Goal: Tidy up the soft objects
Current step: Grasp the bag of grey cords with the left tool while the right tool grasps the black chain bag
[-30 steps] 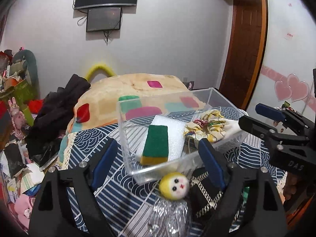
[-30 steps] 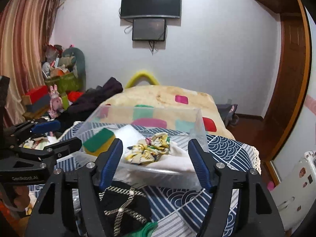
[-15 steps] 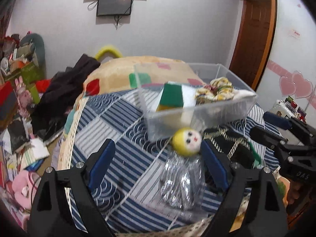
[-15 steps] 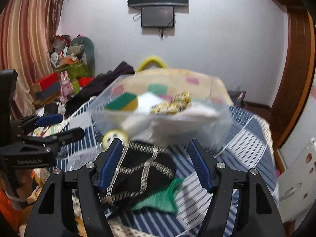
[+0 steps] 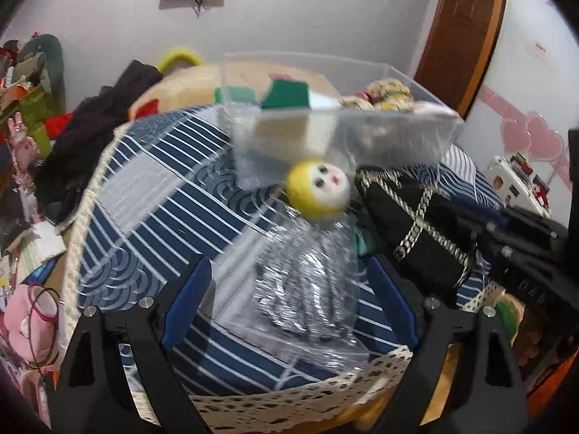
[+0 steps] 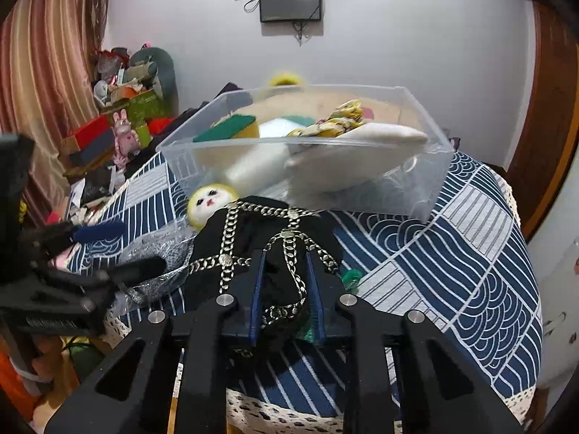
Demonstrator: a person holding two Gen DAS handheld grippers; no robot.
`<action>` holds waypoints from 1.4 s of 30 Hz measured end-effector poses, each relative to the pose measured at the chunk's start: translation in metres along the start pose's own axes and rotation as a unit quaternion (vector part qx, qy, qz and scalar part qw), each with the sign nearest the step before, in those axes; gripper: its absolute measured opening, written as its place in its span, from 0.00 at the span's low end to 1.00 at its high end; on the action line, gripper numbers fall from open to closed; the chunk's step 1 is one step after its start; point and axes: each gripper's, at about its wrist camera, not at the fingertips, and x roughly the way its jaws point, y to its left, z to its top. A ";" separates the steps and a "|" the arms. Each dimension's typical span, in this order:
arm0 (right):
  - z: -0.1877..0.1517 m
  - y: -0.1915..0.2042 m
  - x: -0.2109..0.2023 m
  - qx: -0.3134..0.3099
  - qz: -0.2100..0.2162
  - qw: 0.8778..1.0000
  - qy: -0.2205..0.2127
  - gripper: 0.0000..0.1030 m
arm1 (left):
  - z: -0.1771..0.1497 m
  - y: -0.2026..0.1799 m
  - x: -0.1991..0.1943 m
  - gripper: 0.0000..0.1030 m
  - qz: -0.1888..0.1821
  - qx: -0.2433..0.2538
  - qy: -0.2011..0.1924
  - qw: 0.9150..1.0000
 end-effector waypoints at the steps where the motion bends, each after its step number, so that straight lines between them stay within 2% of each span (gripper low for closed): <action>1: 0.000 -0.002 -0.003 0.004 0.000 1.000 -0.004 0.18 | -0.002 -0.003 0.003 0.86 -0.002 0.003 0.005 1.000; 4: 0.000 -0.005 -0.010 0.011 -0.002 1.000 -0.016 0.17 | -0.006 -0.010 0.010 0.85 0.003 0.014 0.012 1.000; 6: 0.000 -0.007 -0.014 0.015 -0.004 1.000 -0.023 0.17 | -0.007 -0.012 0.015 0.73 0.000 0.015 0.017 1.000; 10: 0.002 -0.010 -0.024 0.020 -0.013 0.999 -0.041 0.16 | -0.008 -0.011 0.018 0.62 0.005 0.018 0.018 1.000; 12: 0.003 -0.011 -0.029 0.021 -0.017 0.998 -0.050 0.14 | -0.009 -0.012 0.015 0.49 -0.002 0.021 0.015 1.000; 17: 0.005 -0.012 -0.038 0.020 -0.024 0.997 -0.066 0.13 | -0.011 -0.013 0.009 0.35 -0.007 0.026 0.008 1.000; 23: 0.005 -0.014 -0.039 0.023 -0.036 0.997 -0.066 0.13 | -0.009 -0.012 -0.011 0.33 -0.014 0.021 -0.012 1.000; 27: 0.000 -0.017 -0.030 0.019 -0.040 0.998 -0.036 0.16 | -0.008 -0.010 -0.026 0.33 -0.015 0.019 -0.028 0.999; 28: -0.002 -0.019 -0.027 0.019 -0.043 0.999 -0.026 0.19 | -0.007 -0.010 -0.031 0.33 -0.014 0.020 -0.033 0.999; 30: -0.007 -0.021 -0.023 0.022 -0.043 0.999 -0.012 0.35 | -0.007 -0.011 -0.036 0.33 -0.010 0.021 -0.038 0.999; 32: -0.011 -0.023 -0.020 0.023 -0.043 0.999 -0.003 0.42 | -0.006 -0.011 -0.041 0.33 -0.009 0.024 -0.044 0.999; 35: -0.015 -0.026 -0.013 0.026 -0.044 0.999 0.010 0.42 | -0.006 -0.012 -0.044 0.33 -0.010 0.024 -0.047 0.999; 37: -0.018 -0.032 -0.007 0.042 -0.027 0.999 0.021 0.33 | -0.005 -0.014 -0.045 0.33 -0.010 0.024 -0.048 0.999; 38: -0.018 -0.034 -0.006 0.047 -0.020 0.998 0.024 0.23 | -0.004 -0.014 -0.045 0.33 -0.009 0.025 -0.049 0.998; 42: -0.017 -0.035 -0.014 0.052 -0.014 0.998 0.017 0.16 | 0.002 -0.015 -0.052 0.33 -0.005 0.028 -0.060 0.998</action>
